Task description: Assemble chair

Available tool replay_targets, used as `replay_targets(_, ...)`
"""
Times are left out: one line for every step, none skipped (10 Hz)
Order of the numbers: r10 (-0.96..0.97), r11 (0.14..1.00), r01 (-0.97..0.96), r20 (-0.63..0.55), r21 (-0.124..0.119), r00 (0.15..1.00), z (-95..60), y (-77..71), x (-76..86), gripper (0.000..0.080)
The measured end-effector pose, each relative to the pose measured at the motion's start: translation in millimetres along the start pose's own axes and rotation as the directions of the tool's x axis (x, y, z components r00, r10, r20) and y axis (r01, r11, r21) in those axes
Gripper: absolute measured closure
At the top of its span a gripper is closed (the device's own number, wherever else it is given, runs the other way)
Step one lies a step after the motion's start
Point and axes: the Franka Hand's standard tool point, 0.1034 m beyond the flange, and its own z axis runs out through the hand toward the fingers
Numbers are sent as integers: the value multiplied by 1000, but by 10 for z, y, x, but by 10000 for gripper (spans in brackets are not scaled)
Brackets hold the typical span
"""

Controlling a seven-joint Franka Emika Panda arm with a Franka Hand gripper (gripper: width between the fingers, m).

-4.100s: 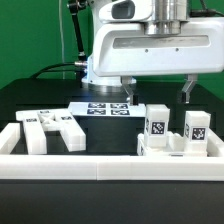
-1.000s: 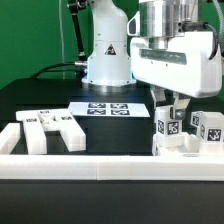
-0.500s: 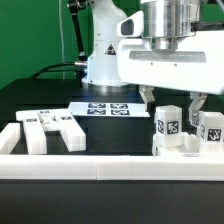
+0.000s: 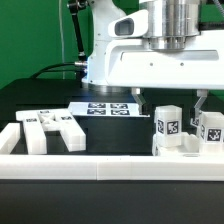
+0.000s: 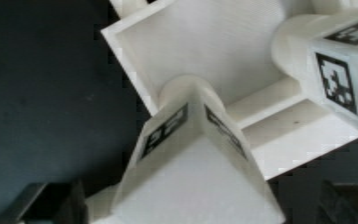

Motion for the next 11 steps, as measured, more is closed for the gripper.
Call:
replay_targets(-83,997,83,-1,0,997,-2,4,5,150)
replay_targets(-182,983,182,-5,-2,983,-15,-5,20,150)
replay_targets(-272,962,272,-11,-3,962,-18,1,33,150)
replay_targets(-362,932,362,-10,-4,932,-13,21,37,150)
replay_targets(-424,906,424,-9,-5,906,-8,22,31,150)
replay_targets(-432,902,432,-9,-5,902,-9,18,31,150)
replay_targets(-430,903,430,-9,-5,903,-10,21,34,150)
replay_targets(-430,903,430,-9,-5,903,-10,22,34,262)
replay_targets(-423,906,423,-9,-5,906,-9,22,34,262)
replay_targets(-407,913,407,-9,-5,913,-9,22,34,463)
replay_targets(-407,914,407,-9,-5,914,-9,23,35,511)
